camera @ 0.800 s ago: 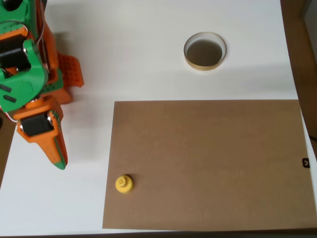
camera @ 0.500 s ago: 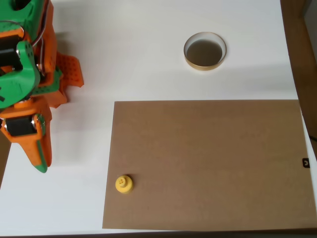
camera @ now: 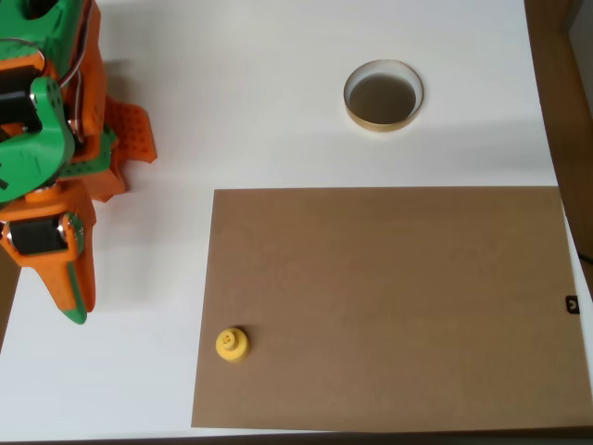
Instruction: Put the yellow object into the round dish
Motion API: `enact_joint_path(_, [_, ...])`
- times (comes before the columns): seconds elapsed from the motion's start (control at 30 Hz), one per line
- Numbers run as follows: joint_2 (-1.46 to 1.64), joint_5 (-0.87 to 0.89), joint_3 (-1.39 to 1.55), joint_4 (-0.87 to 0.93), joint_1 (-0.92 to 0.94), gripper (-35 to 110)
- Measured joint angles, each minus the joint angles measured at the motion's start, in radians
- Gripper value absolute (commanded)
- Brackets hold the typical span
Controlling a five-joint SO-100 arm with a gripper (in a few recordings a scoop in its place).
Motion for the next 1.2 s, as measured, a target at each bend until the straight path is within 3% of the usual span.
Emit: enact_joint_path(1.2, [0.000, 0.000, 0.000, 0.018, -0.002, 3])
